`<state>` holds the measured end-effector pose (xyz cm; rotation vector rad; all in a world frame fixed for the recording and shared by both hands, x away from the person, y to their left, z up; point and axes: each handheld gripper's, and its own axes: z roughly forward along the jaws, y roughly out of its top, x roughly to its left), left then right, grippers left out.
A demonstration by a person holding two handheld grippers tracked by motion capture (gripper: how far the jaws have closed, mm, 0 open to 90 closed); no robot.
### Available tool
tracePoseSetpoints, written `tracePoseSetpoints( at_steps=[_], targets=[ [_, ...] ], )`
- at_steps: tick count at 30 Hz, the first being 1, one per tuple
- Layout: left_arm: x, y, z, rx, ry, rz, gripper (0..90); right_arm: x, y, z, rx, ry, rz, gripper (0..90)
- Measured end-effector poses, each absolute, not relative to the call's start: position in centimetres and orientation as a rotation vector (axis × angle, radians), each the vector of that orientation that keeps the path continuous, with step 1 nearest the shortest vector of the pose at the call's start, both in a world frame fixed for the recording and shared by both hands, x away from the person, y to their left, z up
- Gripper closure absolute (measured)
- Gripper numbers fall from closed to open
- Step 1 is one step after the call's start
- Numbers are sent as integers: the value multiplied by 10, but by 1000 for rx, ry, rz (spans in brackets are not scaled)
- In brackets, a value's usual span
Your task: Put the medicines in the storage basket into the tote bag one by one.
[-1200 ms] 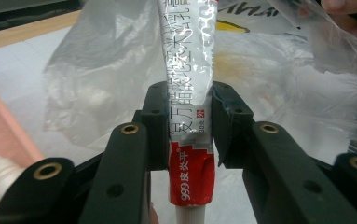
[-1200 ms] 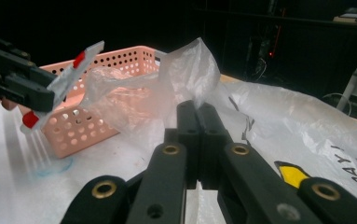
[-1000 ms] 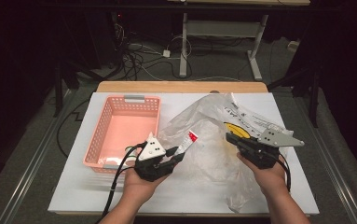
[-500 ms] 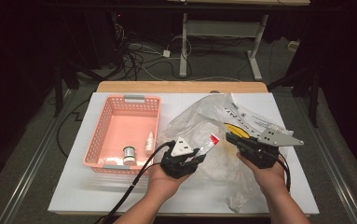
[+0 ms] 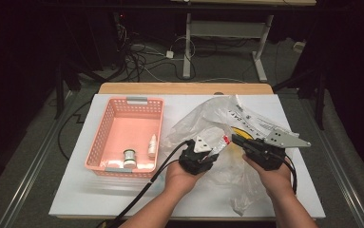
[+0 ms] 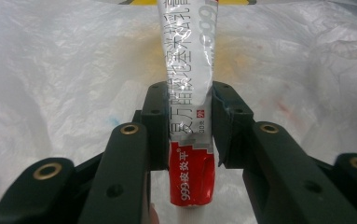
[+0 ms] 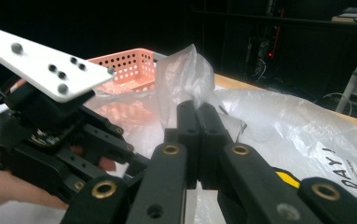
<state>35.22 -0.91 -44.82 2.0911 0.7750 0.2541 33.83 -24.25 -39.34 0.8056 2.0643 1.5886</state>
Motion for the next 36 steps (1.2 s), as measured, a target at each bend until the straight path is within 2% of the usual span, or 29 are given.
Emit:
tracePoseSetpoints(
  at_steps=[7,16,29,36],
  targets=[
    [361,-26,-457,2105,761,283,679,344,-241,-393,817,2049,1597,900],
    [382,-48,-468,2141,822,348,678,344,-243,-391,824,2032,1615,900],
    [394,-60,-478,2119,876,321,672,344,-248,-390,831,2030,1614,900],
    [387,-57,-474,2124,839,306,572,343,-248,-390,833,2030,1607,900]
  ],
)
